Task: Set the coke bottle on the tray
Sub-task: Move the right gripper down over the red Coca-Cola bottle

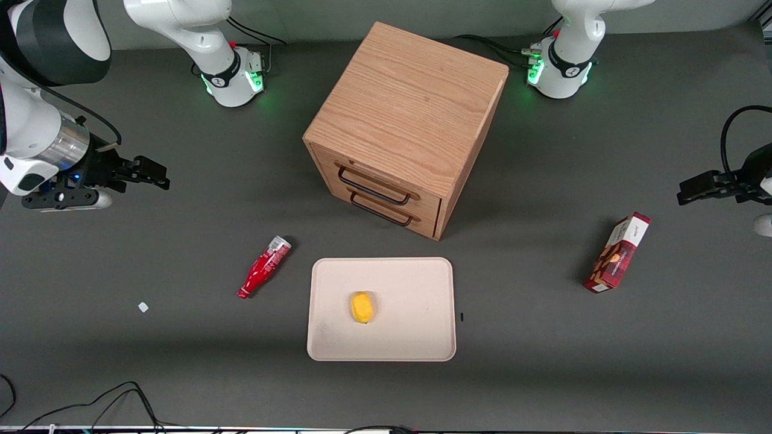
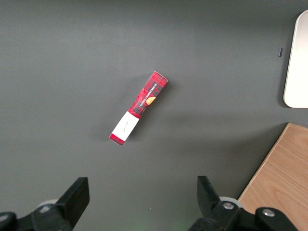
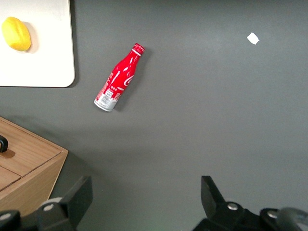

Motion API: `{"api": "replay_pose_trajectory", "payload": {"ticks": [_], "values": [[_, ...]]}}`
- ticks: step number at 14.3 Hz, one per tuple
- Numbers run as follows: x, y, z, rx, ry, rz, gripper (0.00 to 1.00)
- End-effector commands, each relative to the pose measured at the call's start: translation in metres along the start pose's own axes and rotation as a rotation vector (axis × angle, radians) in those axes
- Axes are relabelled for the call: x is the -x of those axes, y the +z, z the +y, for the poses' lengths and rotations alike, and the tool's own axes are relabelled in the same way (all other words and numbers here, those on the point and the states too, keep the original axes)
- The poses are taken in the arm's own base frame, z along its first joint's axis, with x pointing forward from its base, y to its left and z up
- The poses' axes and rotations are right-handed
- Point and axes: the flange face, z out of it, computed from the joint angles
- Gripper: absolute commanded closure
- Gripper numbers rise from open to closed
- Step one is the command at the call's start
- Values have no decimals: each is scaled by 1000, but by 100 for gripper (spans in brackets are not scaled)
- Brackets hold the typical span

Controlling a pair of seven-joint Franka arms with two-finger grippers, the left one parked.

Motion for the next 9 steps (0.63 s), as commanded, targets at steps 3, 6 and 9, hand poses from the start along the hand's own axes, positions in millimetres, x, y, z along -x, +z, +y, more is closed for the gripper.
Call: {"api": "replay_pose_trajectory", "payload": {"ticks": [3, 6, 9], "values": [[-3, -6, 1, -13, 20, 14, 0], [-4, -6, 4, -13, 26, 15, 0], [-11, -4, 6, -15, 95, 2, 0]]}}
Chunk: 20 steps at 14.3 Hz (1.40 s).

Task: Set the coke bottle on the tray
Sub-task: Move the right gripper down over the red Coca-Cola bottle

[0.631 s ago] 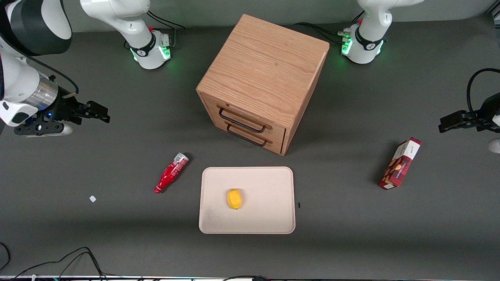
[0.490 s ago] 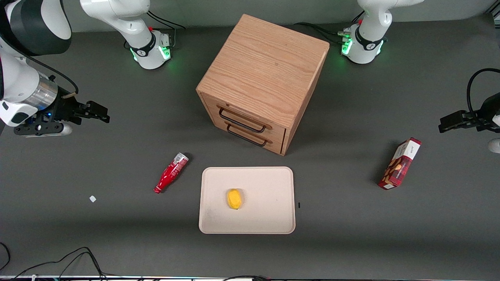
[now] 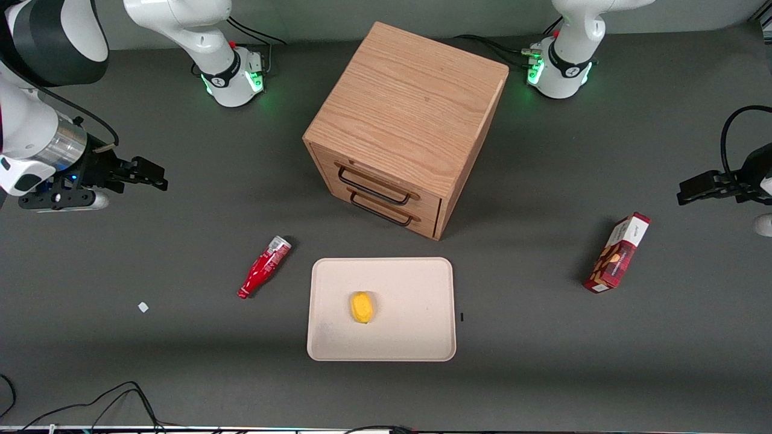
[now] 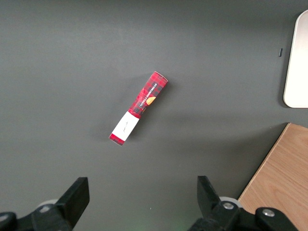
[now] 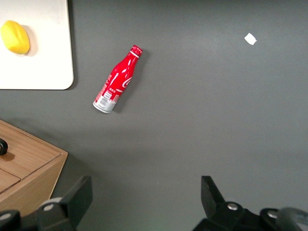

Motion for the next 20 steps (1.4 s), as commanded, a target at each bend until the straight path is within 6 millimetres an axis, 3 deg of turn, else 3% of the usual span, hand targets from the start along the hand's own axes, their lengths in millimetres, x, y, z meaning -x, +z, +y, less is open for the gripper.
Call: {"api": "replay_pose_trajectory", "payload": {"ticks": [1, 2, 4, 9, 12, 16, 20], "values": [[-15, 9, -4, -10, 140, -26, 0], [-26, 23, -14, -1, 219, -45, 0], [-48, 64, -57, 57, 341, -80, 0], [-79, 128, -107, 33, 528, -20, 0], [-87, 186, -123, 18, 573, 8, 0], [-99, 255, -124, 11, 640, 53, 0], [-103, 306, -122, 35, 665, 69, 0]]}}
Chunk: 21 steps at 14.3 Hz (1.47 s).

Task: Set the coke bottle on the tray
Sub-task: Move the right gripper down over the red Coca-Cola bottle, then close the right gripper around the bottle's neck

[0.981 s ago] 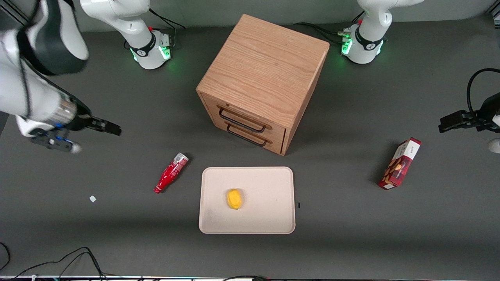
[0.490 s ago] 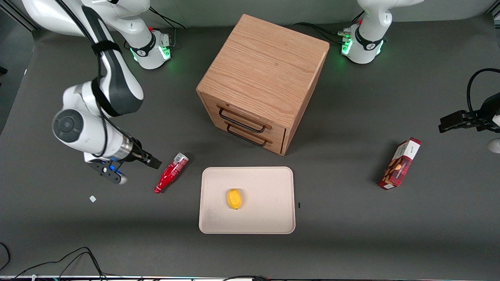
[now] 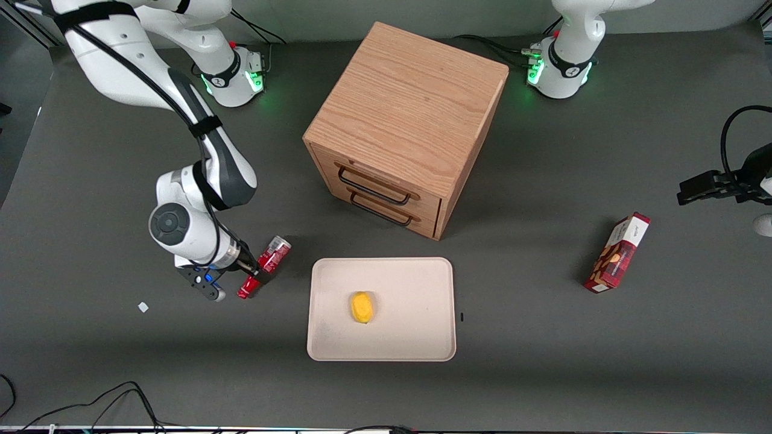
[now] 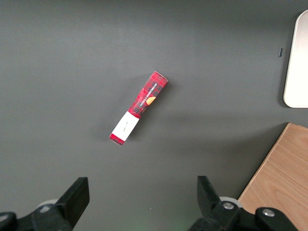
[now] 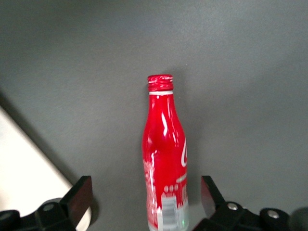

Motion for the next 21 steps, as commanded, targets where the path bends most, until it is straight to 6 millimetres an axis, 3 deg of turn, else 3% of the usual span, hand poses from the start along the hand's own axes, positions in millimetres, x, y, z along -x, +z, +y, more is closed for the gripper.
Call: {"api": "replay_pose_trajectory", "payload": {"ticks": [1, 9, 18, 21], "values": [[6, 22, -6, 16, 9, 14, 0], [7, 57, -4, 31, 4, 2, 0], [8, 70, -3, 45, 13, 25, 0], [8, 70, -3, 45, 13, 25, 6]]}}
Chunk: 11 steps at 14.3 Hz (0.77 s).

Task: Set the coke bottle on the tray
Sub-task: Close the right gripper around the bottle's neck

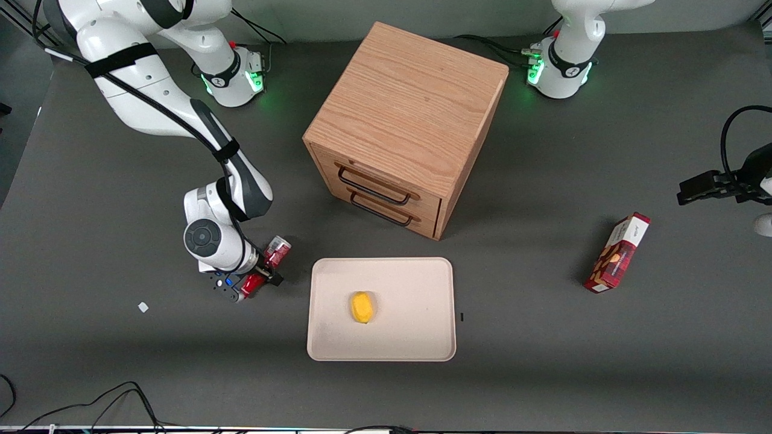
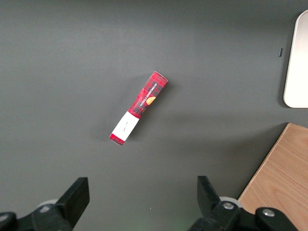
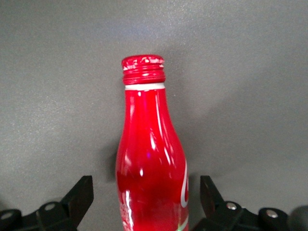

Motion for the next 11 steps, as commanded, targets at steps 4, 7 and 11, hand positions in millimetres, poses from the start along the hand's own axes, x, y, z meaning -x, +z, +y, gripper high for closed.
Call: {"api": "replay_pose_trajectory", "payload": {"ticks": [4, 7, 11], "values": [[8, 3, 0, 17, -22, 40, 100], [9, 2, 1, 19, -24, 43, 100], [9, -1, 1, 18, -24, 45, 100]]}}
